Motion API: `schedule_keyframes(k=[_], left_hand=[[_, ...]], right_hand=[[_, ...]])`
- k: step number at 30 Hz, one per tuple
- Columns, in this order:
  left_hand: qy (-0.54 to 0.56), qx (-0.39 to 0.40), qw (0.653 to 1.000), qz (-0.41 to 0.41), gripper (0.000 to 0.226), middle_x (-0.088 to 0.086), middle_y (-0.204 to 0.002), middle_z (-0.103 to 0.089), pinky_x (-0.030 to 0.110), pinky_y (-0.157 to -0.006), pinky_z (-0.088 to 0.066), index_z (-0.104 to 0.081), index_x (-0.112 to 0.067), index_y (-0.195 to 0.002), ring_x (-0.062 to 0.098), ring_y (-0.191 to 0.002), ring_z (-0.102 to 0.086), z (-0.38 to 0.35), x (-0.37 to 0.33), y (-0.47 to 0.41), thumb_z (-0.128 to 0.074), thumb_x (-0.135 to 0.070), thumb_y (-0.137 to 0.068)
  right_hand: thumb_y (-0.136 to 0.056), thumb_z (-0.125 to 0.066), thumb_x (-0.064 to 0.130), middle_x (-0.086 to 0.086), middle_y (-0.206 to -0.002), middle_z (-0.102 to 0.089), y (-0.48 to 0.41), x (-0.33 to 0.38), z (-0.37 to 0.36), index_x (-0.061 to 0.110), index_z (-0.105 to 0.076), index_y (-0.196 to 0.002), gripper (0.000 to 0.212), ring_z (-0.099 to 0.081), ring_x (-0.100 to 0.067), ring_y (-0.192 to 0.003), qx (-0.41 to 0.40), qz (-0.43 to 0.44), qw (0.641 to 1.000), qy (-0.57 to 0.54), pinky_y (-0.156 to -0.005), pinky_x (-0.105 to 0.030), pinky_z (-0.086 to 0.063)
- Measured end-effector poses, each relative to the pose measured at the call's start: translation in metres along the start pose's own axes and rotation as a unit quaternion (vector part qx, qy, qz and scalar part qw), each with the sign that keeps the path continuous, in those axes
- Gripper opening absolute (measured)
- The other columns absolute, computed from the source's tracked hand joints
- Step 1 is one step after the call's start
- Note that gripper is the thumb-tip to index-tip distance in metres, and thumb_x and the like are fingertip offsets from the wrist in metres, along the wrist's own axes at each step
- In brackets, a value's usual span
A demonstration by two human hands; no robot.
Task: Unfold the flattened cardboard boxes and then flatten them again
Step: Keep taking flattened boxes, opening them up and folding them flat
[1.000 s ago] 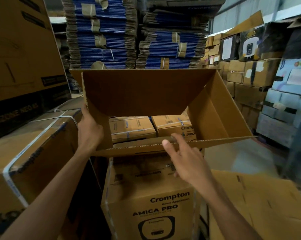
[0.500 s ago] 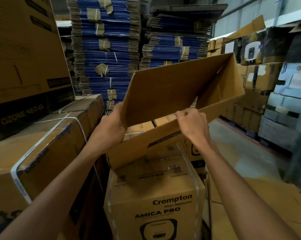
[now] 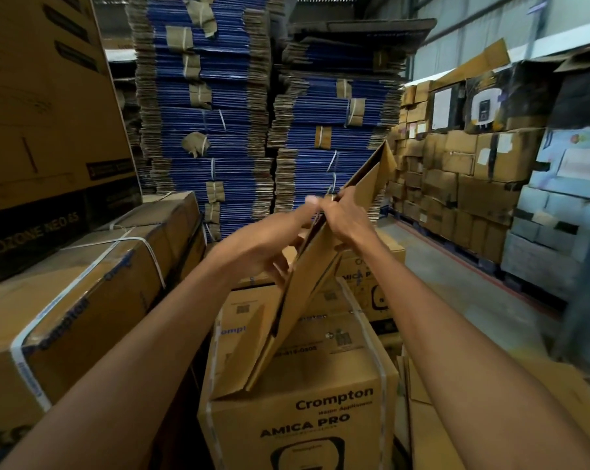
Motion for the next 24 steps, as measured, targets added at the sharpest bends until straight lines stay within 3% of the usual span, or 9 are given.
schedule_keyframes(k=[3, 6, 8, 10, 13, 14, 16, 19, 24], left_hand=[[0.026, 0.079, 0.994, -0.065, 0.075, -0.018, -0.147, -0.047, 0.045, -0.1, -0.051, -0.043, -0.044, -0.149, 0.019, -0.125, -0.058, -0.015, 0.013, 0.013, -0.049, -0.081, -0.084], [-0.03, 0.121, 0.985, -0.117, 0.081, -0.035, -0.135, -0.046, 0.023, -0.097, -0.048, -0.025, -0.051, -0.153, -0.008, -0.117, -0.054, -0.035, 0.04, 0.031, -0.068, -0.058, -0.084], [-0.148, 0.061, 0.98, -0.116, 0.072, -0.026, -0.125, -0.056, 0.02, -0.093, -0.047, -0.027, -0.051, -0.148, -0.003, -0.109, -0.057, -0.041, 0.071, 0.026, -0.071, -0.046, -0.092], [-0.24, -0.055, 0.965, -0.093, 0.05, -0.017, -0.104, -0.061, 0.025, -0.086, -0.051, -0.039, -0.042, -0.145, 0.008, -0.102, -0.058, -0.037, 0.091, 0.016, -0.06, -0.042, -0.1], [-0.234, -0.117, 0.964, -0.053, 0.008, -0.013, -0.09, -0.048, 0.034, -0.088, -0.049, -0.047, -0.042, -0.112, 0.017, -0.1, -0.05, -0.035, 0.1, 0.007, -0.05, -0.038, -0.105], [-0.236, -0.125, 0.962, -0.057, 0.013, -0.011, -0.087, -0.048, 0.033, -0.081, -0.049, -0.043, -0.042, -0.098, 0.017, -0.091, -0.051, -0.032, 0.096, 0.007, -0.049, -0.035, -0.106], [-0.22, -0.145, 0.961, -0.086, 0.025, -0.006, -0.077, -0.052, 0.027, -0.064, -0.048, -0.043, -0.038, -0.085, 0.014, -0.07, -0.053, -0.025, 0.087, 0.004, -0.047, -0.028, -0.107], [-0.185, -0.202, 0.956, -0.106, 0.028, -0.005, -0.069, -0.052, 0.013, -0.044, -0.036, -0.054, -0.018, -0.081, 0.009, -0.055, -0.049, -0.012, 0.072, 0.0, -0.046, -0.019, -0.108], [0.009, -0.295, 0.955, -0.033, 0.014, 0.002, -0.086, -0.067, 0.037, -0.067, -0.06, -0.063, -0.018, -0.094, 0.021, -0.078, -0.066, 0.024, 0.062, -0.021, -0.053, -0.021, -0.102]], right_hand=[[-0.082, -0.061, 0.042, -0.01, -0.125, -0.057, -0.007, -0.009, 0.005, 0.019, -0.027, -0.147, 0.077, -0.059, -0.025, -0.097, -0.022, -0.01, 0.999, -0.037, -0.086, -0.047, -0.052], [-0.086, -0.059, 0.034, -0.003, -0.105, -0.056, -0.015, -0.016, 0.011, 0.023, -0.021, -0.153, 0.078, -0.056, -0.018, -0.084, -0.025, -0.022, 0.999, -0.033, -0.088, -0.049, -0.053], [-0.089, -0.056, 0.032, 0.0, -0.1, -0.054, -0.017, -0.014, 0.012, 0.024, -0.014, -0.156, 0.079, -0.057, -0.02, -0.081, -0.025, -0.017, 0.999, -0.03, -0.09, -0.055, -0.055], [-0.092, -0.054, 0.035, -0.007, -0.118, -0.056, -0.021, -0.013, 0.007, 0.022, -0.01, -0.158, 0.08, -0.059, -0.024, -0.088, -0.019, -0.012, 0.999, -0.038, -0.092, -0.056, -0.054], [-0.09, -0.05, 0.065, -0.011, -0.157, -0.036, -0.023, -0.015, -0.006, 0.028, -0.002, -0.161, 0.093, -0.047, -0.037, -0.132, 0.01, -0.002, 0.996, -0.089, -0.108, -0.059, -0.042], [-0.085, -0.049, 0.075, -0.009, -0.159, -0.034, -0.021, -0.018, -0.007, 0.03, -0.004, -0.16, 0.098, -0.044, -0.036, -0.136, 0.013, 0.002, 0.993, -0.115, -0.108, -0.059, -0.042], [-0.082, -0.048, 0.079, -0.011, -0.148, -0.048, -0.015, -0.03, -0.008, 0.028, -0.022, -0.154, 0.092, -0.056, -0.033, -0.125, 0.005, 0.015, 0.982, -0.187, -0.094, -0.053, -0.054], [-0.102, -0.048, 0.053, -0.014, -0.123, -0.064, 0.022, -0.051, -0.016, 0.019, -0.046, -0.128, 0.043, -0.07, -0.032, -0.102, -0.003, 0.011, 0.959, -0.282, -0.08, -0.046, -0.062], [-0.106, -0.048, 0.035, -0.022, -0.093, -0.074, 0.092, -0.076, -0.066, -0.003, -0.069, -0.097, 0.045, -0.073, -0.033, -0.081, 0.175, -0.071, 0.943, -0.274, -0.077, -0.042, -0.063]])
Point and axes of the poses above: each hand's wrist, its own y-axis away from the middle knuckle, its own z-axis out of the back of the hand, x = y × z, the point moved 7 cm from there along -y, towards the middle knuckle
